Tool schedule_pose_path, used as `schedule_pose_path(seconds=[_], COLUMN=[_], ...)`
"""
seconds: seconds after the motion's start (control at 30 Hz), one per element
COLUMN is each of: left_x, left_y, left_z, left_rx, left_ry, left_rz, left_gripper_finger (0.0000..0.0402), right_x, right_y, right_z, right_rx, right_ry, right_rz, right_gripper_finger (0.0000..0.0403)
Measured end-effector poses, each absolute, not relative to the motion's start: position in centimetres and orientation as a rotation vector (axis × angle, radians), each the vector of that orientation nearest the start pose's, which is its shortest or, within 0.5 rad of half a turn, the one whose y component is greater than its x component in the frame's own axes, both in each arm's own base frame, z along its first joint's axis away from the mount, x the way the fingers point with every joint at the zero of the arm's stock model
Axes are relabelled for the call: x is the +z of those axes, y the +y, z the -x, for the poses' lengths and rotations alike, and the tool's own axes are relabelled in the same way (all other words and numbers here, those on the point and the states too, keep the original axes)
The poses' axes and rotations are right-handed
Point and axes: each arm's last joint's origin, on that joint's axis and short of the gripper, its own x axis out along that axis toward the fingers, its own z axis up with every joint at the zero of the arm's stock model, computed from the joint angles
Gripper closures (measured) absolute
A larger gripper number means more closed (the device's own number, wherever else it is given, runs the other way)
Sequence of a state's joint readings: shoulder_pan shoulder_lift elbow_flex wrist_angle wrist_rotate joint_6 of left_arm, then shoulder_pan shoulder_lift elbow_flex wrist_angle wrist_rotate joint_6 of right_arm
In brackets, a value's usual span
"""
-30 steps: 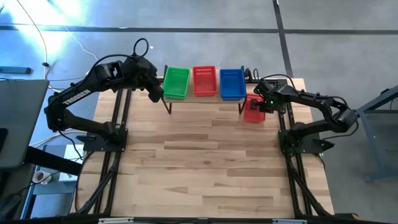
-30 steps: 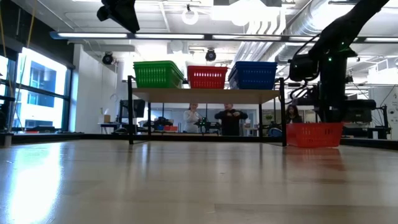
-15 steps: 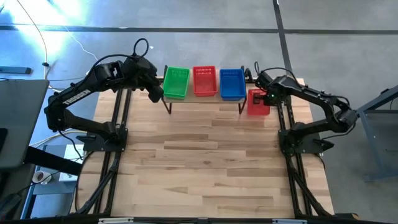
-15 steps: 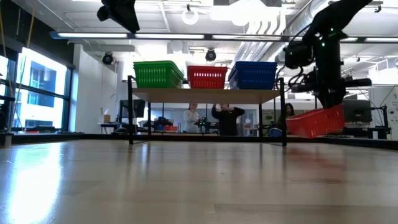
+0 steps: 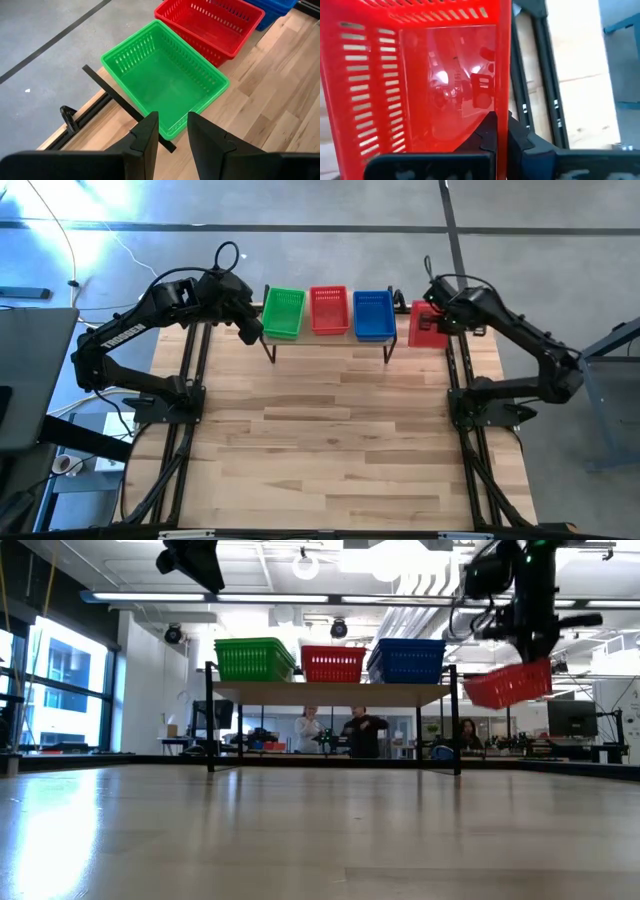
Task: Stack baskets on shelf by color
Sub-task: Stack the red bin on top of the stacked red bins on the shelf
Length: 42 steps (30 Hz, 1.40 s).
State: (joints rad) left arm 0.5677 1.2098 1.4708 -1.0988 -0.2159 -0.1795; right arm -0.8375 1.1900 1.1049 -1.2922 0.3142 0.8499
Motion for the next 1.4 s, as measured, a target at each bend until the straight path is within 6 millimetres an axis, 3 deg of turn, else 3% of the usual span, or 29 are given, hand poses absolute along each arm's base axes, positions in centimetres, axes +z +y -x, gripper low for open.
schedule_pose_path(seconds=[0.53,0.73,1.0,1.4], left_x=[40.0,40.0,40.0,40.0], left_y=[11.9,11.9,11.9,11.9], left_z=[-17.6,-17.6,-17.6,-17.6], left_rx=[0.805,0.804,0.801,0.801], left_ry=[0.785,0.785,0.786,0.786], left_rz=[0.295,0.295,0.296,0.296], left_gripper_finger=[0.0308,0.0308,0.0308,0.0308], right_x=[38.2,41.0,42.5,43.6], right_y=[-14.1,-14.2,-14.4,-16.5], right_z=[-11.3,-12.2,-14.5,-20.9], right_rx=[-1.517,-1.432,-1.295,-1.021], right_ry=[0.558,0.363,0.166,-0.071], right_rz=[-0.921,-0.884,-0.852,-0.770], right_gripper_finger=[0.0403,0.0403,0.0403,0.0403])
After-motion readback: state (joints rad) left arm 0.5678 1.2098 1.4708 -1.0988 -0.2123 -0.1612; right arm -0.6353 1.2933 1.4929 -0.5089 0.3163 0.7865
